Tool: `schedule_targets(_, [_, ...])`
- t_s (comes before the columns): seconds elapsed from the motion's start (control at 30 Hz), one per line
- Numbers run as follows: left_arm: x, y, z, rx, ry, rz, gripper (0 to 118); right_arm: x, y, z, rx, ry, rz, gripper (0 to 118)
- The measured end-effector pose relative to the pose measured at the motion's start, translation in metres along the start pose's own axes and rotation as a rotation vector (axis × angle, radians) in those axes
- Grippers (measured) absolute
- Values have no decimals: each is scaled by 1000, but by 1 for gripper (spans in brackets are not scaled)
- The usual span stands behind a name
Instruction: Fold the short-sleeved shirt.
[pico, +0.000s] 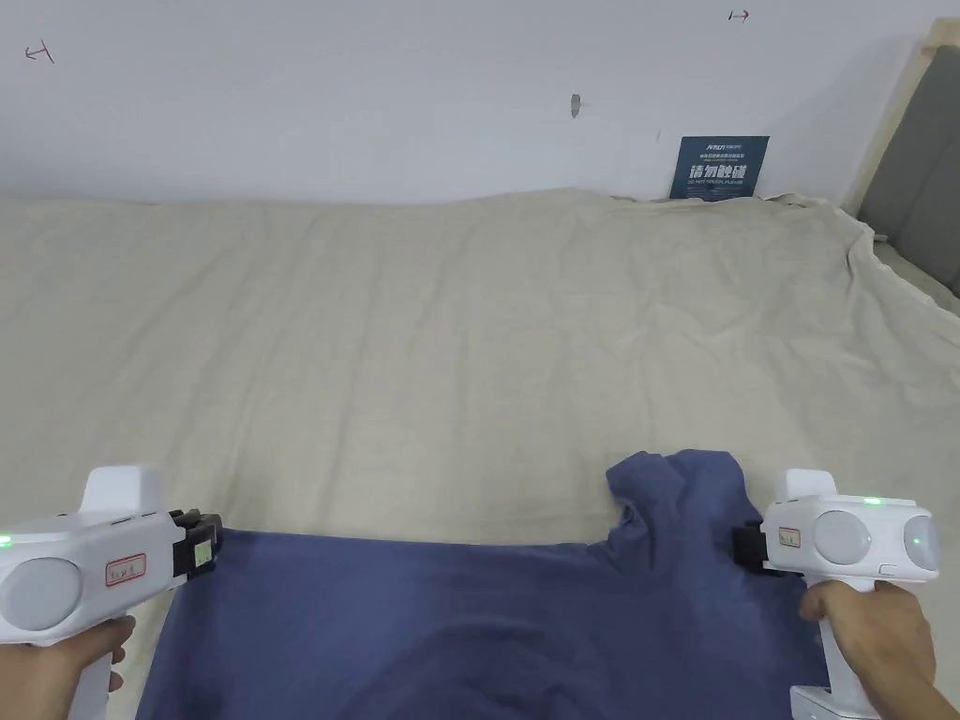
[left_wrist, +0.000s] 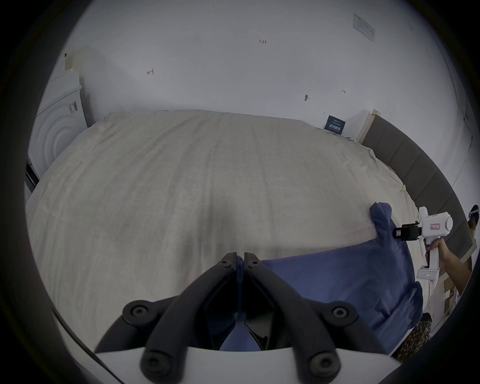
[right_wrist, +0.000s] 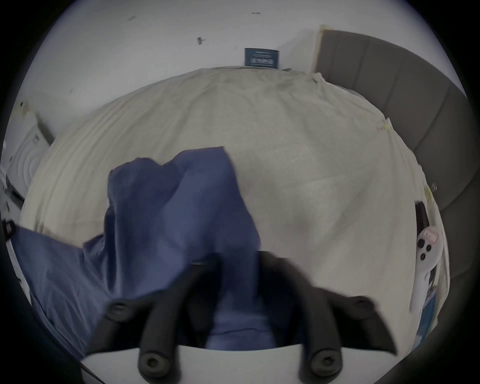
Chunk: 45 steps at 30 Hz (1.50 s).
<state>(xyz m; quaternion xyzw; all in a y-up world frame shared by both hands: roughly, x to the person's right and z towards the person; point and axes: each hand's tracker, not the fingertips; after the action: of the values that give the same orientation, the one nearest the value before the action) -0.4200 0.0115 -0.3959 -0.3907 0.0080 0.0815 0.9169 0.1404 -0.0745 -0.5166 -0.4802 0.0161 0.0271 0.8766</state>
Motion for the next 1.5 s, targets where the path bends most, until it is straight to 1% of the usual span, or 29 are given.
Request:
schedule_targets(0.03, [0,-1,-1,-3,2,1,1,-2,-2,3,-3,15,25,1])
schedule_targets(0.07, [0,-2,-1,-5,6,2,1,-3,-3,7,-3,30,21,1])
schedule_targets(0.1, [0,-4,0,-5,11,4,1,-4,-3,13,5,14,40,1])
schedule_targets(0.13, [-4,-5,-3,-5,14,8,1,-3,-5,21,35,16,57,1])
schedule_targets(0.17, [-5,-7,-2,-3,17,13,1,-4,-7,30,66,18,56,1])
schedule_targets(0.23, [-6,-10,2,3,23,22,1,-1,-10,54,111,52,36,1])
schedule_targets(0.33, [-6,-17,15,8,34,38,1,3,-21,98,197,97,40,1])
schedule_targets(0.47, [-11,-30,38,18,47,60,1,10,-46,161,290,172,17,1])
schedule_targets(0.67, [-24,-64,80,28,69,87,1,24,-103,227,333,245,-18,1])
schedule_targets(0.8, [-35,-94,103,21,80,101,1,32,-147,252,337,276,-27,1])
schedule_targets(0.9, [-42,-121,118,4,84,115,1,36,-181,259,321,281,-33,1])
schedule_targets(1.0, [-41,-150,131,-22,90,131,1,38,-211,257,285,283,-60,1])
schedule_targets(1.13, [-45,-188,123,-68,97,149,1,37,-244,241,223,263,-95,1])
schedule_targets(1.2, [-44,-203,120,-85,107,140,1,34,-257,230,191,233,-106,1])
schedule_targets(1.3, [-42,-220,113,-108,123,128,1,30,-271,214,135,163,-101,1])
schedule_targets(1.5, [-34,-239,107,-134,155,92,1,21,-286,185,74,102,-109,1])
